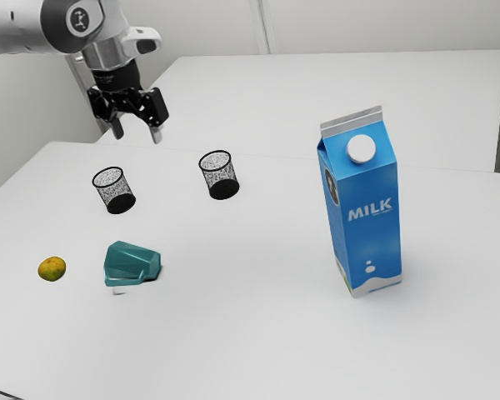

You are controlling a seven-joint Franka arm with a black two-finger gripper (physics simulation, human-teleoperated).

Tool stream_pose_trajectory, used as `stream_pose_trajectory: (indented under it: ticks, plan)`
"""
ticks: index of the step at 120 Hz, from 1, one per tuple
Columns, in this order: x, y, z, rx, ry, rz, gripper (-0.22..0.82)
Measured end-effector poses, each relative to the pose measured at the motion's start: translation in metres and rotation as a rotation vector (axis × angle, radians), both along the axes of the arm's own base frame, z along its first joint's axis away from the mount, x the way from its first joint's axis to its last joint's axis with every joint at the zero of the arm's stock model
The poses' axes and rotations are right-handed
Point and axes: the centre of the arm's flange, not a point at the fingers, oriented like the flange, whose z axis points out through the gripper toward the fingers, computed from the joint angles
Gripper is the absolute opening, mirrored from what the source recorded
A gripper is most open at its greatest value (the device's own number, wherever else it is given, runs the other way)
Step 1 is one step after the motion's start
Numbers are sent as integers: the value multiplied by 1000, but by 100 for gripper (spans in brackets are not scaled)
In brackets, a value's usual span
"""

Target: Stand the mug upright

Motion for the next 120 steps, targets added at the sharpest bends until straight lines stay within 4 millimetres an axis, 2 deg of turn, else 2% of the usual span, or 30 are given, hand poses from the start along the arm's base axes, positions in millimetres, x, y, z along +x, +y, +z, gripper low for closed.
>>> stream_pose_trajectory:
  ticks: [15, 33, 44, 63, 84, 99, 110, 120]
  plan:
    - [-1, -5, 0, 0, -3, -9, 58]
    - [-14, -10, -1, -2, 0, -22, 58]
    - [-20, -3, -4, -4, -2, -14, 58]
    - [-30, 51, -10, -10, 3, 71, 58]
    - [-44, 93, -29, -48, 5, 125, 58]
    - [-55, 138, -51, -96, 5, 187, 58]
    - [-66, 171, -79, -151, 11, 230, 57]
    - [-71, 191, -98, -208, -7, 247, 57]
